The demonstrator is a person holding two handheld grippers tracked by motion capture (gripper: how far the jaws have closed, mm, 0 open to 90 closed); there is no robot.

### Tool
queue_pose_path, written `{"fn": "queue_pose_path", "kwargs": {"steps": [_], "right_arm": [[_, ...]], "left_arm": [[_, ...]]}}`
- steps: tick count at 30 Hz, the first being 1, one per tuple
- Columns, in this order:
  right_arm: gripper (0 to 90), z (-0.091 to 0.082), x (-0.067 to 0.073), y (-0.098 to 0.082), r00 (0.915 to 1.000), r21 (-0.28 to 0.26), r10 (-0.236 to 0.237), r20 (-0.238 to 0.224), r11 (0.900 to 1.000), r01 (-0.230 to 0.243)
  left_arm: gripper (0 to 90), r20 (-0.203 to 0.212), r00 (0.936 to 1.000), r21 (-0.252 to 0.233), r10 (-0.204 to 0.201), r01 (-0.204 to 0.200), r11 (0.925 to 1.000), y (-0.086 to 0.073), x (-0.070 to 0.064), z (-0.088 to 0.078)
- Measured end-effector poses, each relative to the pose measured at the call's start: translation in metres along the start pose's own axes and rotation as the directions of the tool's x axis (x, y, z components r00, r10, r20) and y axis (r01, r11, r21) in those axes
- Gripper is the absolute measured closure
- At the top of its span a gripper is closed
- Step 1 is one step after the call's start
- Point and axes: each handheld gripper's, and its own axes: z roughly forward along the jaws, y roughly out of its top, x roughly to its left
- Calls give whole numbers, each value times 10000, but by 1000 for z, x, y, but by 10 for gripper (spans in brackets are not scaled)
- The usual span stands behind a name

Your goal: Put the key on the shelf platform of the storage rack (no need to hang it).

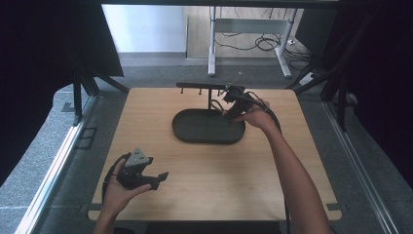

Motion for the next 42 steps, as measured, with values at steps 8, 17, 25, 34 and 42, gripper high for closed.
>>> {"fn": "queue_pose_path", "kwargs": {"steps": [8, 17, 25, 34, 42], "right_arm": [[663, 19, -9, 3, 9999, 246, 63, -106, 9997, -60], [663, 37, -12, 6, 9999, 282, 49, -94, 9996, -46], [662, 52, -8, 2, 9999, 267, 18, -141, 9996, -14], [661, 71, -8, -8, 9995, 272, 163, -274, 9995, -156], [658, 84, -6, -15, 9993, 297, 218, -291, 9993, -210]], "left_arm": [[222, -2, 9999, -66, -136, 136, 9999, -1, 1, -1], [222, -9, 9999, -78, -147, 147, 9999, -1, 3, -2], [222, -7, 9999, -59, -137, 137, 9999, -1, 3, -2], [222, 16, 9999, -28, -127, 127, 9999, -1, 3, 0], [222, 20, 9999, -15, -108, 108, 9999, -1, 3, 0]]}}
